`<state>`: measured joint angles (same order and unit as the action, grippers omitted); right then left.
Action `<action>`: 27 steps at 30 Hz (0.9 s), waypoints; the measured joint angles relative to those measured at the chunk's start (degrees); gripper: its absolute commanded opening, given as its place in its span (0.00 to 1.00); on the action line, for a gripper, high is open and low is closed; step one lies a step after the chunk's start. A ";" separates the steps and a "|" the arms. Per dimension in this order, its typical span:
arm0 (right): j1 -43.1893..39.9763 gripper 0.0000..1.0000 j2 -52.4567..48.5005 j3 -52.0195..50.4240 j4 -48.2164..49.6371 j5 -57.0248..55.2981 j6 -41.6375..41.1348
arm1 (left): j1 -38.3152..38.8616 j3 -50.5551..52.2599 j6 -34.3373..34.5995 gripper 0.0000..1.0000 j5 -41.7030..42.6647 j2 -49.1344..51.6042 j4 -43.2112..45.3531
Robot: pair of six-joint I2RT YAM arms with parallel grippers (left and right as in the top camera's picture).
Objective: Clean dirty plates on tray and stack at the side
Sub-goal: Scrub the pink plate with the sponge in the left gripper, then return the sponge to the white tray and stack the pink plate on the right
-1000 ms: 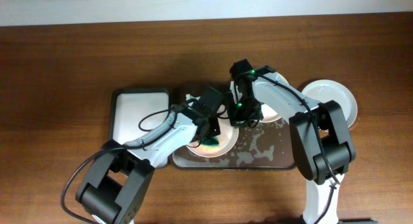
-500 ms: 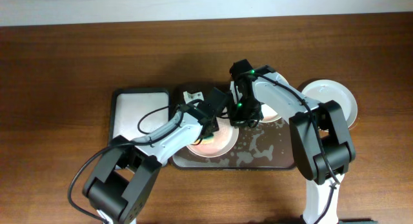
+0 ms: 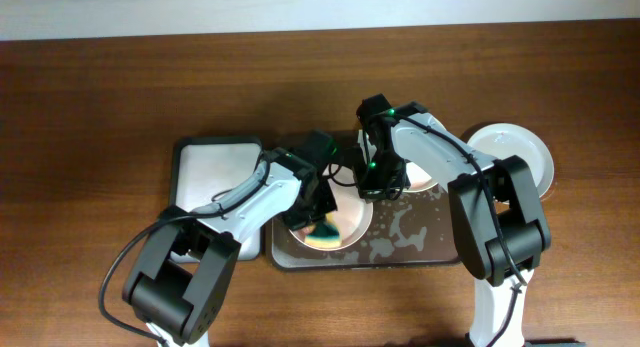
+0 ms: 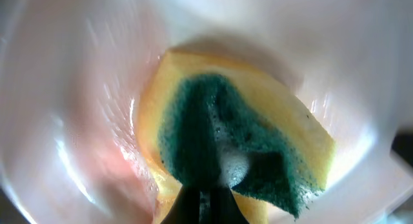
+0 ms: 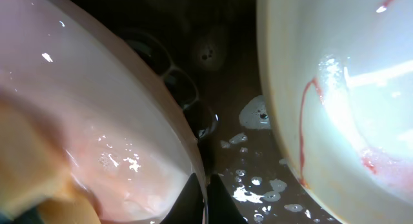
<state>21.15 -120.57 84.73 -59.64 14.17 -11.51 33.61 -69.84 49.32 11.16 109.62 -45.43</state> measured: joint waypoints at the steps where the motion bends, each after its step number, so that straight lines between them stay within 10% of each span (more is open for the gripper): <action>1: 0.00 0.04 0.00 0.00 -0.15 -0.07 0.00 | 0.00 0.37 -0.26 0.00 3.56 0.00 -0.63; 14: 0.00 0.04 0.00 -0.20 0.33 0.37 0.13 | -3.32 0.33 -1.55 0.00 8.98 0.92 -1.55; 19: 0.00 0.05 0.00 -0.20 0.85 0.72 -0.52 | -9.27 -4.52 -6.67 0.00 4.13 2.40 -3.13; 23: 0.00 0.25 0.00 -0.22 0.00 0.04 -0.20 | -9.73 -7.69 -13.81 0.00 -1.29 1.60 -8.15; 27: 0.00 0.15 0.00 -0.22 -0.17 -0.85 -0.24 | -10.10 -8.28 -17.05 0.00 -10.54 -4.94 -12.17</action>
<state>21.15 -120.57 84.51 -59.81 13.32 -11.75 23.51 -78.13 32.27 0.62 104.68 -57.60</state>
